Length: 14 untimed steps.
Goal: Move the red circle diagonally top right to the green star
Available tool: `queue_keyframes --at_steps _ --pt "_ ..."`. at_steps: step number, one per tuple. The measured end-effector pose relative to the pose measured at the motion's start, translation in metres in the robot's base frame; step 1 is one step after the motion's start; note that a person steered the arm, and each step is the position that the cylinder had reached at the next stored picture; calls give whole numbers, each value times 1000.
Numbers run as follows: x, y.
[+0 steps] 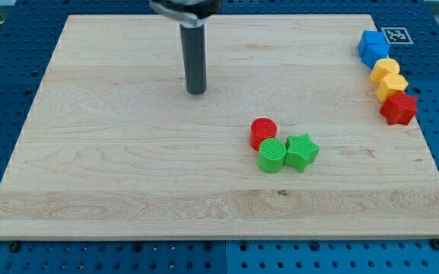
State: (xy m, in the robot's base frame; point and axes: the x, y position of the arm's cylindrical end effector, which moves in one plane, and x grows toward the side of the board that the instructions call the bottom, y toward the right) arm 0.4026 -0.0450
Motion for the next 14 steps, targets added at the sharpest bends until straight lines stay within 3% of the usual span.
queue_keyframes --at_steps 1,2,3,6,8,14 --pt "46 11" --pt "64 51" --pt "64 105" --pt "64 130" --pt "79 102" --pt "93 198"
